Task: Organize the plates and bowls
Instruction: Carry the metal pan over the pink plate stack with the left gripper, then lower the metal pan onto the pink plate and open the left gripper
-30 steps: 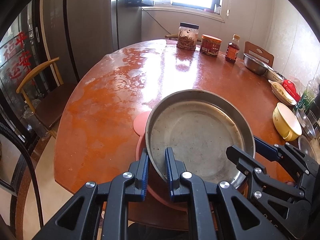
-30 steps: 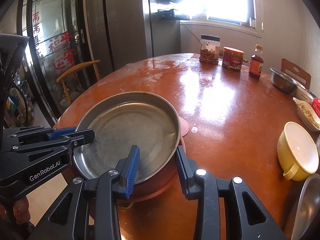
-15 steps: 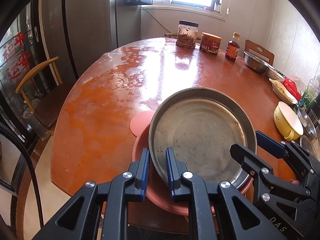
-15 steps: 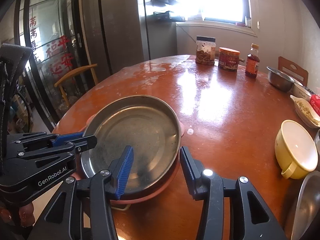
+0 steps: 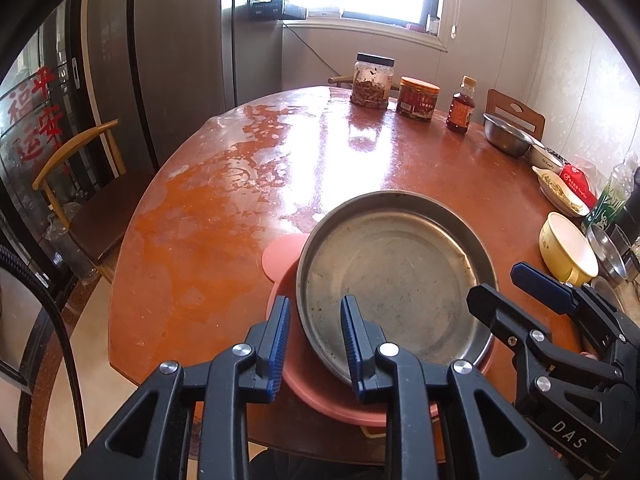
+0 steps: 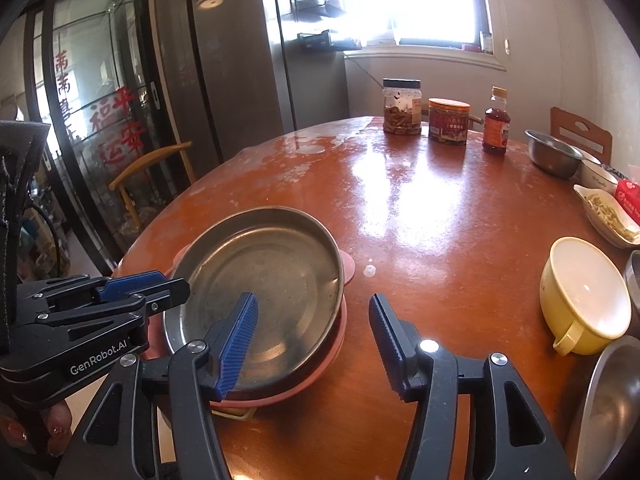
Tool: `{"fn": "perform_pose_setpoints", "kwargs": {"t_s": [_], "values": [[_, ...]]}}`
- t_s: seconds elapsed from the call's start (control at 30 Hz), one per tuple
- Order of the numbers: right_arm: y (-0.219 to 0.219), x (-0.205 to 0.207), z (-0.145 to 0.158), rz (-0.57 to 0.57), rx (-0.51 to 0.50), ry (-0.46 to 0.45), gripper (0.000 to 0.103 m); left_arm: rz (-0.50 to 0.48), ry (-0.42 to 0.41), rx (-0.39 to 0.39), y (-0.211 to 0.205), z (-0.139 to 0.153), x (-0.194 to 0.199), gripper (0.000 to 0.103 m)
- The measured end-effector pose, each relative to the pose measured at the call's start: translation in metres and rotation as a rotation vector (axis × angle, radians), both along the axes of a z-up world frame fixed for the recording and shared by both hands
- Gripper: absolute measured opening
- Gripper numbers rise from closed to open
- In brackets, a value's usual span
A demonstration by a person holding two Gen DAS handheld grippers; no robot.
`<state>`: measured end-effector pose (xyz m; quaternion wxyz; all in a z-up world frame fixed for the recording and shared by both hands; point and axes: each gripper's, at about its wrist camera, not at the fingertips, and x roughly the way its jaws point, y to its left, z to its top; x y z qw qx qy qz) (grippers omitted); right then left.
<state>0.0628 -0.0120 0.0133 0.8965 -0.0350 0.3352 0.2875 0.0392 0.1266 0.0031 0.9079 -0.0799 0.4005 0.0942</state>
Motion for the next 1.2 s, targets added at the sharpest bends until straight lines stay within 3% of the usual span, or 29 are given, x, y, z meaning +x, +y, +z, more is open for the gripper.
{"fn": "perform_pose_setpoints", "kwargs": {"t_s": [0.27,0.57,0.7,1.2], "values": [[-0.008,-0.003,0.009,-0.018,0.018,-0.010,0.068,-0.002,-0.016,0.012,-0.007,0.009,-0.006,0.035],[-0.021,-0.009,0.020,-0.036,0.034,-0.035,0.070,0.002,-0.035,0.033,-0.018,0.021,-0.014,0.040],[-0.029,-0.012,0.025,-0.045,0.049,-0.045,0.073,0.002,-0.039,0.040,-0.024,0.026,-0.017,0.047],[-0.068,-0.025,0.052,-0.085,0.096,-0.114,0.076,-0.027,-0.073,0.042,-0.052,0.045,-0.023,0.048]]}}
